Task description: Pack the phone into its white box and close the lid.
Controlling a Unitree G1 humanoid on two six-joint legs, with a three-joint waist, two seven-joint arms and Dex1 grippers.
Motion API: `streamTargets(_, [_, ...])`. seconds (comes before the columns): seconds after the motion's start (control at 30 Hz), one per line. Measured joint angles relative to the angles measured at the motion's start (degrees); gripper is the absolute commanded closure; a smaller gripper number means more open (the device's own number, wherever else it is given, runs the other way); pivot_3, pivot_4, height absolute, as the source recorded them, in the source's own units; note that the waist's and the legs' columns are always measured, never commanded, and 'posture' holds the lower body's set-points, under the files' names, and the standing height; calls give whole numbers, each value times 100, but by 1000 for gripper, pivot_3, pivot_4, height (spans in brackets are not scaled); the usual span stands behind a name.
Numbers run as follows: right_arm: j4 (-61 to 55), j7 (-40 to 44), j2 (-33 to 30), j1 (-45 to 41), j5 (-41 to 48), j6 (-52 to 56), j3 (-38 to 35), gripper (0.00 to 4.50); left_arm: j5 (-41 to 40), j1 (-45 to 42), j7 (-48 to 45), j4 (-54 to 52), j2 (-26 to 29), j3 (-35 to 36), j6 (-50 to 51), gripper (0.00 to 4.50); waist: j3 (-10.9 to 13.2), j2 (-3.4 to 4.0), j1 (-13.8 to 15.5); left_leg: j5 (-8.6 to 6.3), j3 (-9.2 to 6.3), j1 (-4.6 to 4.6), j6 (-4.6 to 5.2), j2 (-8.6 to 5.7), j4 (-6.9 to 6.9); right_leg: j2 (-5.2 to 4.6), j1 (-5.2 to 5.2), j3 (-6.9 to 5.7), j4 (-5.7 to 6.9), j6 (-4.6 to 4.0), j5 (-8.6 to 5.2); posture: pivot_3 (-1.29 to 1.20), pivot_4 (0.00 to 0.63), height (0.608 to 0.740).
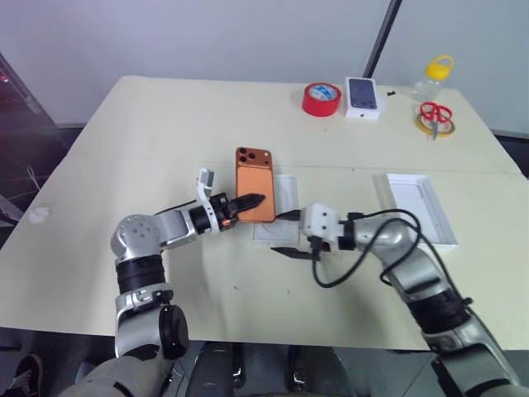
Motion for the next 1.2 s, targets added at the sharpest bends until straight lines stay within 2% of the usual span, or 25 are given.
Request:
streamTargets(0.17, [37,38,-600,145,222,-43,-675,1127,-4,355,121,-83,-236,-158,-10,4500,1,-2,-2,-13,-1,2,21,0,1,0,3,0,-4,-18,-9,0,150,723])
streamTargets(0.3, [326,-70,-694,178,160,-209,-759,1127,-1,351,204,-83,-298,-231,-162,4500,3,-1,-18,-11,0,2,23,1,0,1,1,0,-4,-18,-9,0,150,723])
streamTargets(0.37, [349,-118,-681,180,111,-283,-735,1071,-2,315,246,-82,-337,-261,-232,3504,3,0,-13,-6,-1,2,26,1,-1,2,1,0,-4,-18,-8,0,150,723])
streamTargets(0.43, [349,-185,-644,180,82,-341,-702,1071,-5,288,280,-79,-386,-267,-234,2762,3,0,-6,-4,0,2,24,1,0,2,2,0,-5,-18,-8,0,150,723])
streamTargets(0.6, [349,-294,-534,188,-17,-405,-624,1071,-80,91,392,-8,-493,-345,-238,118,3,-1,13,-5,-1,3,24,0,2,2,8,-2,-7,-18,-8,0,150,723])
streamTargets(0.9, [360,-370,-488,213,-49,-438,-623,1071,-32,46,138,-292,-7,-1129,-241,48,3,0,-15,0,-1,10,15,5,-1,10,9,-1,-6,-17,-8,0,150,723])
streamTargets(1.2, [470,-412,-485,199,-99,-490,-617,1071,-98,61,8,-607,415,-1382,95,48,3,1,-13,-3,-2,8,8,5,-1,7,8,-1,-7,-18,-9,0,150,723])
